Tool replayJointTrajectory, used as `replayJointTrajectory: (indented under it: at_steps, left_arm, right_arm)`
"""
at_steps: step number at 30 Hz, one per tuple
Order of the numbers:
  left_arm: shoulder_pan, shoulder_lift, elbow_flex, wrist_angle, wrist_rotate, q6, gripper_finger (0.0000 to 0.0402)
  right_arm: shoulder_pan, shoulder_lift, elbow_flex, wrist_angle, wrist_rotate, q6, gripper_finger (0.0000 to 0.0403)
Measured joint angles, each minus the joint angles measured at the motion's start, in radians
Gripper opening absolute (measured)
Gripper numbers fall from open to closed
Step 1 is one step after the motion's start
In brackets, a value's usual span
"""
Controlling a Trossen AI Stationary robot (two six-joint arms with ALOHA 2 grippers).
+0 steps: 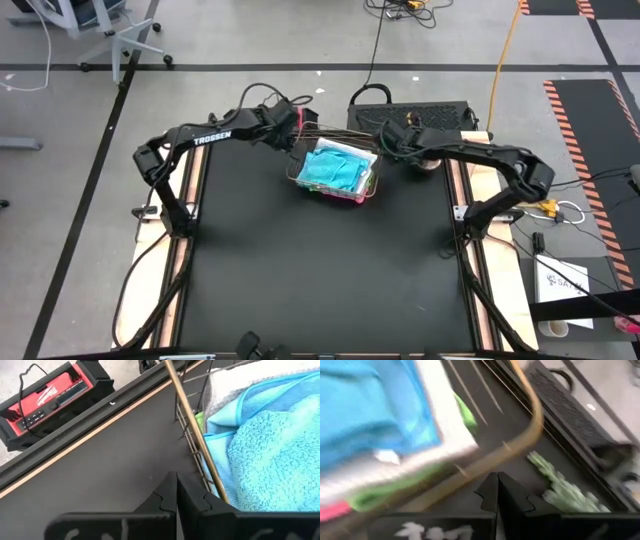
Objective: Fold microfiber towels
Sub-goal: Adjust the wire basket
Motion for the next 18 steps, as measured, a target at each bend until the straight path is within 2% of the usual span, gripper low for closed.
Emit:
replayJointTrajectory:
  at_steps: [5, 12, 18]
  left_arm:
    - [0.0, 0.0, 0.0, 0.001, -0.005, 0.002, 0.0004]
    - [-0.007, 0.0, -0.001, 0.003, 0.011, -0.007, 0.0003]
    - [-0.064, -0.002, -0.001, -0.021, 0.029, -0.056, 0.0006]
  right_arm:
    - [-0.02, 0.026, -0.001, 0.127, -0.101, -0.01, 0.0]
    - [-0.023, 0.031, -0.001, 0.155, -0.111, -0.011, 0.0]
    - [-0.008, 0.029, -0.001, 0.112, -0.102, 0.019, 0.0]
